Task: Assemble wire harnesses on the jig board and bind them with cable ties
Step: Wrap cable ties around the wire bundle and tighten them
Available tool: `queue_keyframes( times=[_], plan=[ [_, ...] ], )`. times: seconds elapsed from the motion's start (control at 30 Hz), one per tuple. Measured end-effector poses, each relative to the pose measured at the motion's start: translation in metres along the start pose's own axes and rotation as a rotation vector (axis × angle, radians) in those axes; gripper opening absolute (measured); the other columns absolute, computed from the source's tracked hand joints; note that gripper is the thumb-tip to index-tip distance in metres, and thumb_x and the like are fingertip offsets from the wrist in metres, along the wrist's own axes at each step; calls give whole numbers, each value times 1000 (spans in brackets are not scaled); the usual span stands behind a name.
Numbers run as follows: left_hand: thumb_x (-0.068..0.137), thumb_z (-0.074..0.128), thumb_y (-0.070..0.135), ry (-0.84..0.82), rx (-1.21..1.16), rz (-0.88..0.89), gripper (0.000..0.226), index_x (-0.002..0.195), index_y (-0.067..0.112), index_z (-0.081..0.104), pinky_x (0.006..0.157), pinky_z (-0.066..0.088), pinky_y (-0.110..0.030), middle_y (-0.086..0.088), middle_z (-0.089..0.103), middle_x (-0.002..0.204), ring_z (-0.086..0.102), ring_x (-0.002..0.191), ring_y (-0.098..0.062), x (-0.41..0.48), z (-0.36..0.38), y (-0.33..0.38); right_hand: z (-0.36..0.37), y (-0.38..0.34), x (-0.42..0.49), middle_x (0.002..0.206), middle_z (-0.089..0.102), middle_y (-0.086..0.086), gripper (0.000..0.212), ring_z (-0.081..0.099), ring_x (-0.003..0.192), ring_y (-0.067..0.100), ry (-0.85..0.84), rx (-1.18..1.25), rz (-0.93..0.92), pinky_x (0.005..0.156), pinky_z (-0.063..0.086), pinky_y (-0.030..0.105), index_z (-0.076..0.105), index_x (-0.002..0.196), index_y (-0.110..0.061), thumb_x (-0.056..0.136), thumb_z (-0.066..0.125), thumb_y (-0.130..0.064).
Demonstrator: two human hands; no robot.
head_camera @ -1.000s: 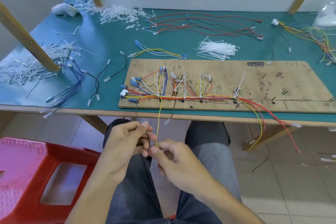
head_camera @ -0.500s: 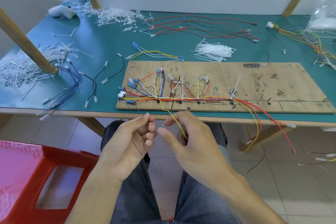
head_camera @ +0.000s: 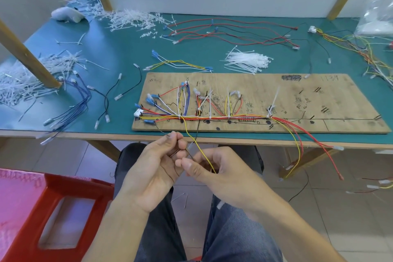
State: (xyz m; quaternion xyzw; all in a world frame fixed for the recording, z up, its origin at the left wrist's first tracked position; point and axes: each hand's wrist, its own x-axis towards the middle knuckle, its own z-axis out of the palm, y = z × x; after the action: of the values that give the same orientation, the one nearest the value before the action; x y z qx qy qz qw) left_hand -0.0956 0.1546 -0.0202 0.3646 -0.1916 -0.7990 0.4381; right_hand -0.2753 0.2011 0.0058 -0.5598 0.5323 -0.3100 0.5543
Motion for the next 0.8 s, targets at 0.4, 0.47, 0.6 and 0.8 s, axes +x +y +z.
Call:
queue_keyframes(
  times=[0.4,0.47,0.6,0.8],
  plan=[
    [91,76,31,141,1700,1017,24,115,33,71,88,49,-31,19,64,101,56,103,-11,7,23,26,-63,-14,-17,53,40,-11,37,31,53,8,151,-334,-47,52,26,29,74,81,-25,104,57,-48],
    [97,73,22,-216,1691,921,22,118,30,75,104,39,-28,19,66,121,50,120,-14,20,38,33,-65,-18,-18,51,43,-10,35,32,50,8,198,-464,-68,49,25,24,74,81,-25,104,57,-45],
    [103,64,31,-381,1573,628,11,97,29,72,78,44,-21,13,70,81,65,84,-10,35,49,39,-71,-20,-22,52,49,-11,32,41,53,10,270,-589,-64,51,26,26,73,83,-26,104,57,-43],
    [106,55,34,-150,1285,721,13,97,30,64,63,52,-17,7,67,71,67,66,-10,35,31,32,-104,-7,-32,53,52,-13,30,46,53,4,404,-434,-32,52,31,17,77,81,-26,102,60,-39]
  ],
)
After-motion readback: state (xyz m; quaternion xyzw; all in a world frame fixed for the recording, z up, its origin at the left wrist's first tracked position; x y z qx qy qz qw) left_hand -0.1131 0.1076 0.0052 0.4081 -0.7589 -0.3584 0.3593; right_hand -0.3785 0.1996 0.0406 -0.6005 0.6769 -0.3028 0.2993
